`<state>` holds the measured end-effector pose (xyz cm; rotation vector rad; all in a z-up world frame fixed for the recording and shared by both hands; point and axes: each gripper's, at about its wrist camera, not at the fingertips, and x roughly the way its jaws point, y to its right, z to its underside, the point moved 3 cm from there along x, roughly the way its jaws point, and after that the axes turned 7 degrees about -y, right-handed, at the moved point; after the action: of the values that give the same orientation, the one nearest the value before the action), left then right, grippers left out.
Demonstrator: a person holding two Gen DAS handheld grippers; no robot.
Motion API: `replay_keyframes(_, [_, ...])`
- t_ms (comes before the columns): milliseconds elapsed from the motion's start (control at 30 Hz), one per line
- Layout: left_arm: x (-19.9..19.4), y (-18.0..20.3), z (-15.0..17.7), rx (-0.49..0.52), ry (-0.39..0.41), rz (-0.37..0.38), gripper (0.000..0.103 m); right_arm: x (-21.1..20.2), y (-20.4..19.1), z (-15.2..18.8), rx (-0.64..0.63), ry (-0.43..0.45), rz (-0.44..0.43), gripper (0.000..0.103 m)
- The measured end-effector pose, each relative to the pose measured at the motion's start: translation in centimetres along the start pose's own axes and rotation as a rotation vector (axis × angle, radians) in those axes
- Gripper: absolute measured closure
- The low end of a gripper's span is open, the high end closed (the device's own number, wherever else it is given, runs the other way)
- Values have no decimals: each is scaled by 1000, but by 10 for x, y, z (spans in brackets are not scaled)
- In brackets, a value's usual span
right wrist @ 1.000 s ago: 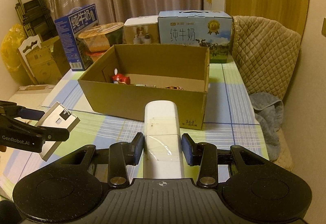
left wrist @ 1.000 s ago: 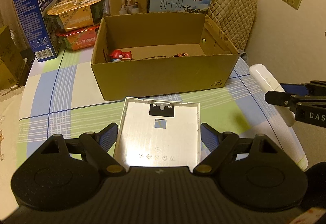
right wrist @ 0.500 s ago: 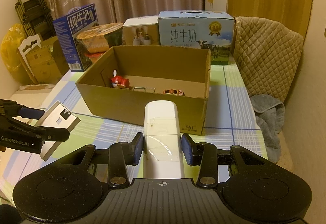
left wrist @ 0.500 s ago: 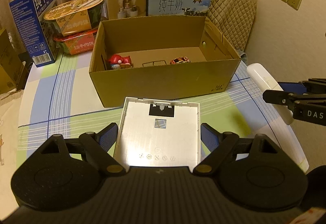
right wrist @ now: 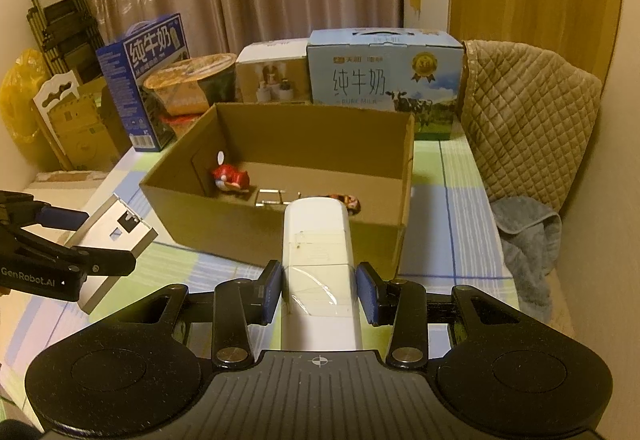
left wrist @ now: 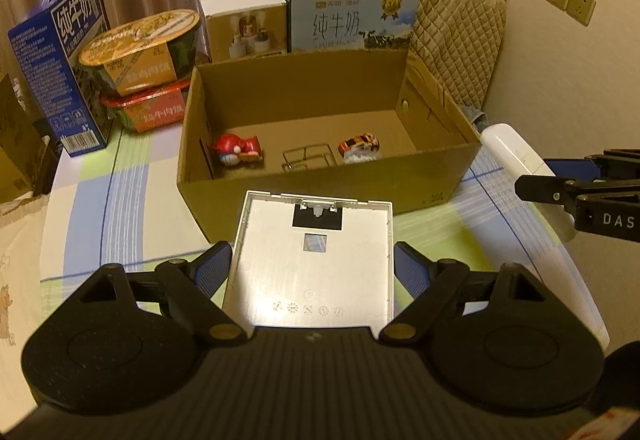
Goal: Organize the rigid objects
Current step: 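Carry the switch plate and USB stick with both tools over the cardboard box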
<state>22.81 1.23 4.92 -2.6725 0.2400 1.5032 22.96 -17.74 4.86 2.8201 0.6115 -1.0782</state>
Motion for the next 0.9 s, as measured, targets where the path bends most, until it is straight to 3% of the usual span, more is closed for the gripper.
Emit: replay_keyframes(900, [24, -22, -78, -6, 5, -9, 19, 26, 19, -88, -18, -19, -11, 66])
